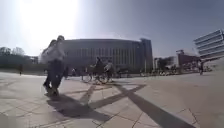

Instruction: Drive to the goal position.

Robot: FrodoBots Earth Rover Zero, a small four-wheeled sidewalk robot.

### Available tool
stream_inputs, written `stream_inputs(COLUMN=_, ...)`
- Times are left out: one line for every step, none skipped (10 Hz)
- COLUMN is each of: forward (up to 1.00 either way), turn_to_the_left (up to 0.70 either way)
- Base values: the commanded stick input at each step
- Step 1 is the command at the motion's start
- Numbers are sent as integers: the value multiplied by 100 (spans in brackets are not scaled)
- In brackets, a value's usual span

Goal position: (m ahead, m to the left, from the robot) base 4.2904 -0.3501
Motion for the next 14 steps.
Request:
stream_inputs(forward=50, turn_to_the_left=0)
stream_inputs(forward=50, turn_to_the_left=0)
stream_inputs(forward=50, turn_to_the_left=0)
stream_inputs(forward=50, turn_to_the_left=0)
stream_inputs(forward=50, turn_to_the_left=0)
stream_inputs(forward=50, turn_to_the_left=7)
stream_inputs(forward=50, turn_to_the_left=41)
stream_inputs(forward=50, turn_to_the_left=45)
stream_inputs(forward=50, turn_to_the_left=38)
stream_inputs(forward=50, turn_to_the_left=27)
stream_inputs(forward=50, turn_to_the_left=12)
stream_inputs(forward=50, turn_to_the_left=0)
stream_inputs(forward=50, turn_to_the_left=0)
stream_inputs(forward=50, turn_to_the_left=0)
